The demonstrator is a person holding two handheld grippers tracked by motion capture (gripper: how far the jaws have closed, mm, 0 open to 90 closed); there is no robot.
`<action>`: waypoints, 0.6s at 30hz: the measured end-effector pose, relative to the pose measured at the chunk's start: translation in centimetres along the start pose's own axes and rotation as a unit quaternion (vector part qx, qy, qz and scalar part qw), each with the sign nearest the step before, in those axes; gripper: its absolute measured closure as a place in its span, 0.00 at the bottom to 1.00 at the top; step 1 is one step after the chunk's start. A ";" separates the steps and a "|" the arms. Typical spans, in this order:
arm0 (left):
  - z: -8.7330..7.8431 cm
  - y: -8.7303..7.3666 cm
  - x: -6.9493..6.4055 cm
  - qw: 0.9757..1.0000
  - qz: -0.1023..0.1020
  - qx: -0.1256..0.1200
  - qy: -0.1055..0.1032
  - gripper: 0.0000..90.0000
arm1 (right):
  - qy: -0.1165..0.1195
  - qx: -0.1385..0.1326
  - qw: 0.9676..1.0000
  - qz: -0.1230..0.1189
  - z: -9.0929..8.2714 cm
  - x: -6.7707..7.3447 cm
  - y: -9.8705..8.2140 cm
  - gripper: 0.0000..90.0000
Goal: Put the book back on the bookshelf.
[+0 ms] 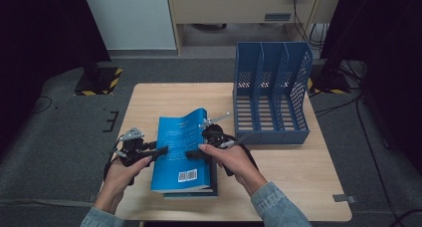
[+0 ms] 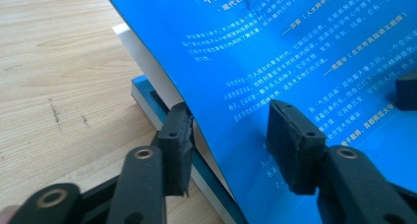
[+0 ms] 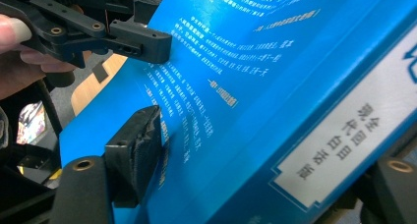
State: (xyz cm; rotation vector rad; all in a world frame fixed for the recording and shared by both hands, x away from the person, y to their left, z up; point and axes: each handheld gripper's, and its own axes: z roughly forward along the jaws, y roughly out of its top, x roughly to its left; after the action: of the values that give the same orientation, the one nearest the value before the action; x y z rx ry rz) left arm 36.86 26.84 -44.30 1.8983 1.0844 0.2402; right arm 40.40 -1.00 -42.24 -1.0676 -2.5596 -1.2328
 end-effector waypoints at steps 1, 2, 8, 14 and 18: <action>0.0 0.0 0.0 1.000 0.000 0.000 0.000 0.63 | 0.000 0.000 1.000 0.000 0.0 0.0 0.0 0.33; -0.1 0.2 -0.1 1.000 0.002 0.004 0.003 0.66 | -0.002 0.003 1.000 -0.003 0.0 0.0 0.0 0.33; -0.2 0.8 -0.3 1.000 0.020 0.023 0.009 0.71 | 0.001 0.014 1.000 -0.001 0.2 -0.1 0.0 0.35; -0.5 1.3 0.1 0.999 0.021 0.034 -0.001 0.76 | 0.004 0.012 1.000 -0.004 0.0 0.0 0.2 0.37; -0.7 1.3 0.1 0.999 0.020 0.031 -0.005 0.79 | 0.000 0.016 1.000 -0.011 -0.1 0.3 0.5 0.37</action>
State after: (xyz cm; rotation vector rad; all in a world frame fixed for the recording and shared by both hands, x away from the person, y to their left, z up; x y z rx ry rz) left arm 37.30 27.13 -42.95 1.9756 1.0601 0.2223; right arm 40.46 -0.69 -41.78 -1.0364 -2.5892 -1.1924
